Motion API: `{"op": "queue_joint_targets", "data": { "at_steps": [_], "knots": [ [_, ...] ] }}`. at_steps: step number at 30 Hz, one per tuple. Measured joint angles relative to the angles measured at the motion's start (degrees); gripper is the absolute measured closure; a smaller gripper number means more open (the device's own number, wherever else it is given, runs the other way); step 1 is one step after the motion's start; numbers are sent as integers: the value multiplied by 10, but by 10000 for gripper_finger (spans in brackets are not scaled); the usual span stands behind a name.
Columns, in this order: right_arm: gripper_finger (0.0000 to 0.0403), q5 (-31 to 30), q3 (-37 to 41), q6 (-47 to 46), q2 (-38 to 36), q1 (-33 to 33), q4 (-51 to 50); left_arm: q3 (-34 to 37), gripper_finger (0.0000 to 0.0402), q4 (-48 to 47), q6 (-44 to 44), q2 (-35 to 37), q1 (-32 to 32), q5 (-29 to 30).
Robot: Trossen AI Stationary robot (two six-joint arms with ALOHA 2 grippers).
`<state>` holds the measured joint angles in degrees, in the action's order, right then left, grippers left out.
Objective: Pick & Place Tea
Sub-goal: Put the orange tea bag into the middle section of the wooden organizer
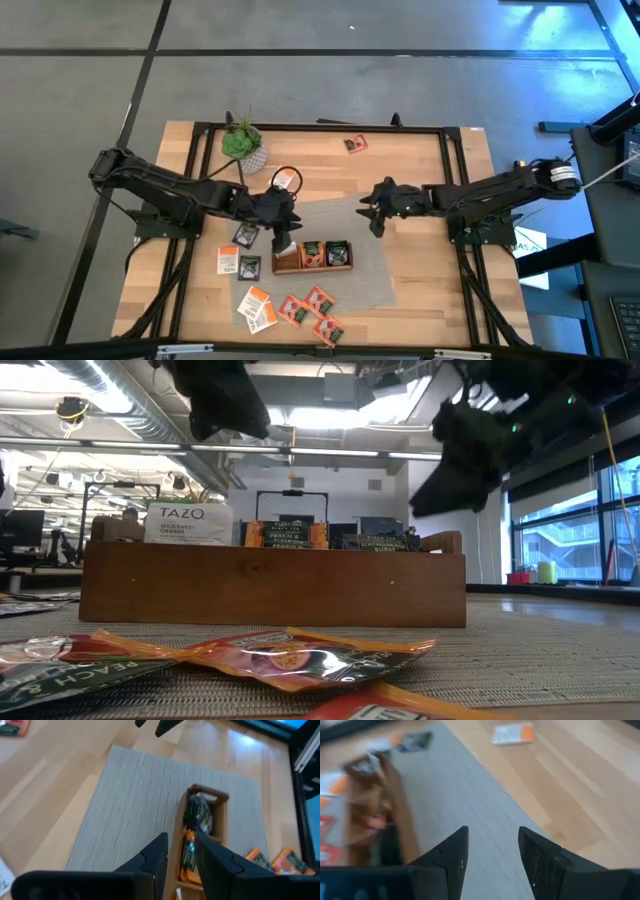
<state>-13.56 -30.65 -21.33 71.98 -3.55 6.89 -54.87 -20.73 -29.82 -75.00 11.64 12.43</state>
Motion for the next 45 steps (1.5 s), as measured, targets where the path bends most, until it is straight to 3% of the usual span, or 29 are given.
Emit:
{"op": "queue_joint_targets", "data": {
  "at_steps": [11, 17, 25, 29, 33, 36, 39, 45],
  "knots": [
    [228, -104, 0, 35, 71, 0, 53, 0, 307, -74, -31, 0, 2, 65],
    [228, -107, 0, 40, 71, 0, 126, 0, 311, -83, -50, 0, 15, 64],
    [228, -79, 0, 76, 70, 0, 215, 0, 306, -157, -148, 0, 30, 84],
    [228, -118, 0, 81, 70, 14, 231, 0, 307, -186, -175, 0, 24, 104],
    [228, -128, 0, 82, 70, 54, 217, 0, 311, -190, -173, 0, 20, 123],
    [228, -79, -4, 80, 70, 107, 199, 0, 309, -190, -165, 0, 17, 132],
    [228, -24, -37, 85, 70, 171, 121, 0, 307, -190, -166, 0, 17, 148],
    [228, 27, -127, 126, 86, 286, -54, 0, 307, -189, -165, 0, 17, 184]
  ]
}}
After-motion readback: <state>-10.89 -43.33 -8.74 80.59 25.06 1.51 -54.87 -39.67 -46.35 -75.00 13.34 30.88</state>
